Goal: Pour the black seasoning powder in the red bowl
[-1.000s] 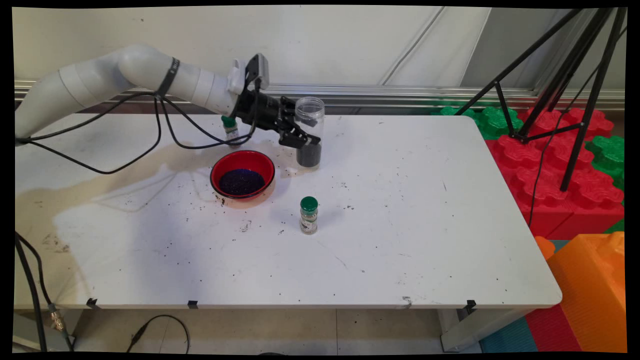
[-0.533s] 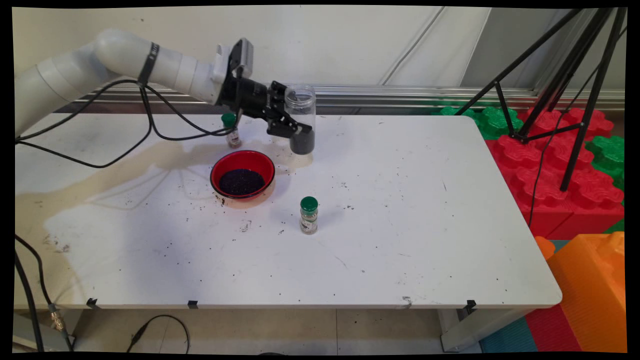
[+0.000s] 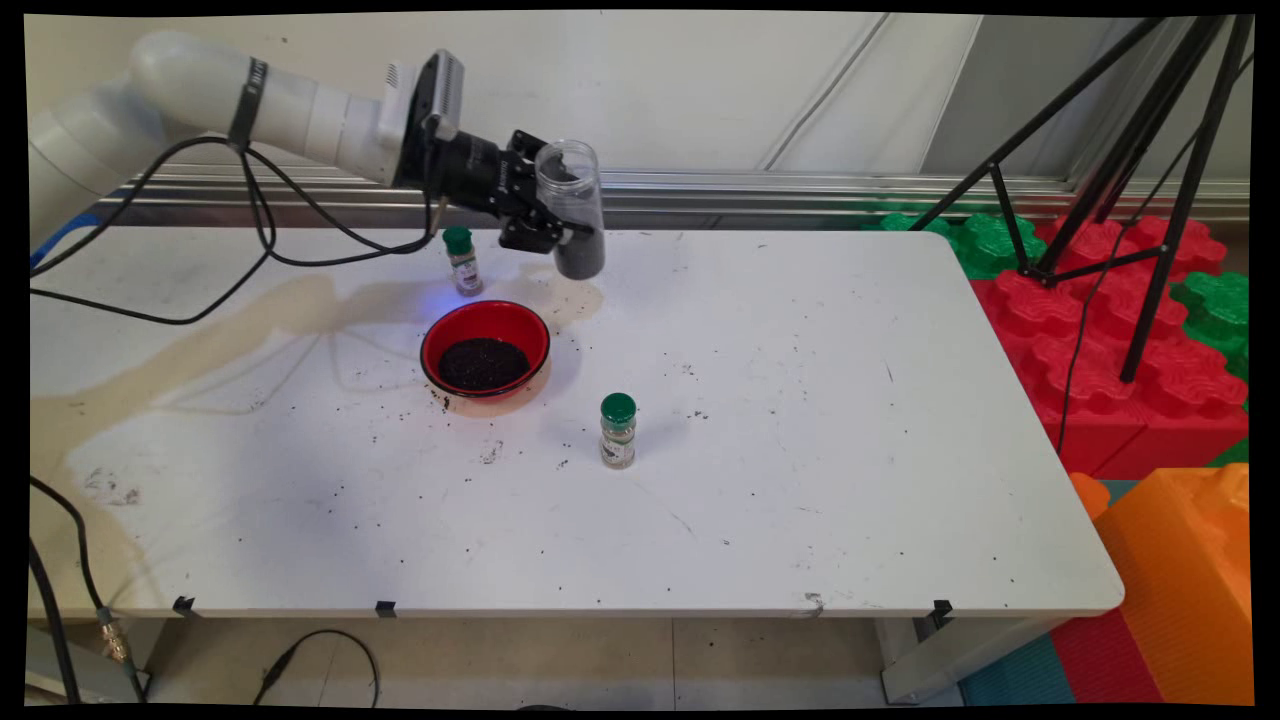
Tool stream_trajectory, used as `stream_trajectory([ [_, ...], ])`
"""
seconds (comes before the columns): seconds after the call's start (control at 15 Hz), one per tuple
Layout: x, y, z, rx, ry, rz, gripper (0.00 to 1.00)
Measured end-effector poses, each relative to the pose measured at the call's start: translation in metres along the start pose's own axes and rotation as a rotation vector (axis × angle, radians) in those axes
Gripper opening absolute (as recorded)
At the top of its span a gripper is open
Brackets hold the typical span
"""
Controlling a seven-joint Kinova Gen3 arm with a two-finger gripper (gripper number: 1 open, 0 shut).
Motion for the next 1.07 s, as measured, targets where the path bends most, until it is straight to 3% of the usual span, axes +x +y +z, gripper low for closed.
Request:
stream_trajectory([
  [0.53, -0.015, -0.003, -0.027, 0.014, -0.005, 0.145, 0.00],
  [1.07, -0.029, 0.005, -0.042, -0.008, -0.012, 0.350, 0.00],
])
